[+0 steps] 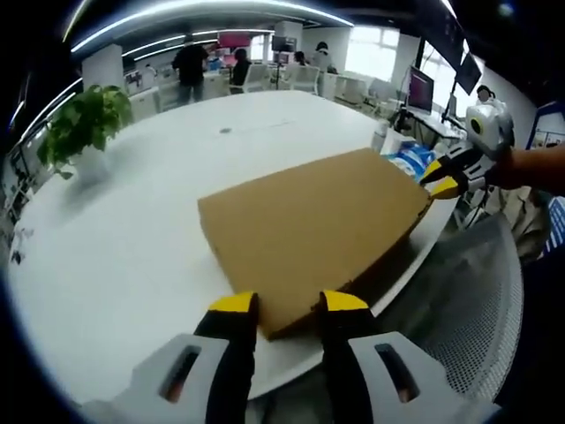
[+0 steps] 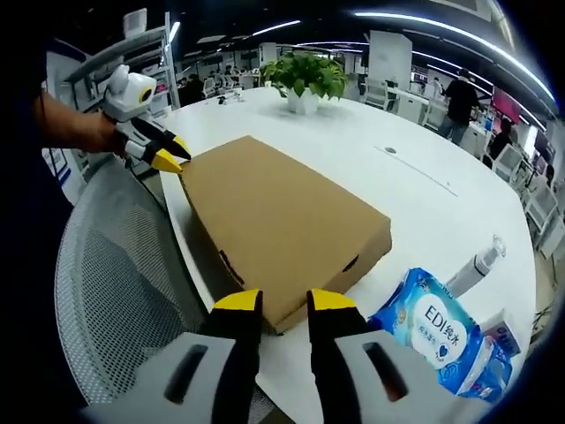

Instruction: Operate the shoe box by opening the lid, removing the specified soft item, and placing it in the target area until the item is outside and the box remains undamaged.

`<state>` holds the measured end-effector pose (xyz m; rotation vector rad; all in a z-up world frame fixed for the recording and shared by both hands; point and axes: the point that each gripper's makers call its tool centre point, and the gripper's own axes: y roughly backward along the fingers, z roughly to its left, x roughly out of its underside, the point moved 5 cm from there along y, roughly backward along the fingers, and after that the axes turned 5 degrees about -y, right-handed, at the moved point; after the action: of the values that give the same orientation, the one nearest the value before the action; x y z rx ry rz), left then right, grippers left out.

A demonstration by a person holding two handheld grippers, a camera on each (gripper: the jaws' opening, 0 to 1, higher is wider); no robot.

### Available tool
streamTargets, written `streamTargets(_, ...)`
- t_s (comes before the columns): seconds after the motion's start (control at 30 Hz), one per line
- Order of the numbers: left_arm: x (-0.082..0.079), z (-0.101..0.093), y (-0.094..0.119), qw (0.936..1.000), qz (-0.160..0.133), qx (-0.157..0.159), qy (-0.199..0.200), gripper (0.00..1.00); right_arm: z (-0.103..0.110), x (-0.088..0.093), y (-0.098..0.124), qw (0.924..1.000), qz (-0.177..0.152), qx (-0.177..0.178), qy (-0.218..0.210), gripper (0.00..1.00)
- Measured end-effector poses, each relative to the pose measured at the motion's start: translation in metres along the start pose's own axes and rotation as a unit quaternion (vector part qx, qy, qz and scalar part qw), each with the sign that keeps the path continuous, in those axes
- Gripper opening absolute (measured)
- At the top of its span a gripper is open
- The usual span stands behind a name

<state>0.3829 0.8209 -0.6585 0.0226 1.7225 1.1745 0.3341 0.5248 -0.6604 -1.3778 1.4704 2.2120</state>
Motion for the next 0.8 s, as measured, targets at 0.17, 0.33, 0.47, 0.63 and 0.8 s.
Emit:
streamTargets(0.17, 0.011, 0.008, 0.008, 0.9966, 0.016, 0.004, -0.081, 0.36, 0.004, 0.001, 0.004, 0.9998, 0.001, -0.008, 0.019, 0.32)
streamTargets(0.33, 0.023, 0.004, 0.005, 0.9944, 0.027, 0.021, -0.1, 0.36, 0.006, 0.018, 0.003, 0.9992, 0.023, -0.004, 0.031, 0.38)
streamTargets(0.47, 0.022, 0.007, -0.001, 0.9952, 0.027, 0.015, -0.093, 0.32, 0.007, 0.026, -0.001, 0.9988, 0.037, 0.002, 0.031, 0.35)
streamTargets(0.63, 0.024, 0.008, -0.007, 0.9945, 0.038, 0.019, -0.096, 0.28, 0.008, 0.027, -0.006, 0.9985, 0.043, 0.006, 0.034, 0.31)
streamTargets(0.8, 0.029, 0.009, -0.01, 0.9942, 0.046, 0.021, -0.095, 0.25, 0.008, 0.022, -0.012, 0.9983, 0.041, 0.011, 0.039, 0.26)
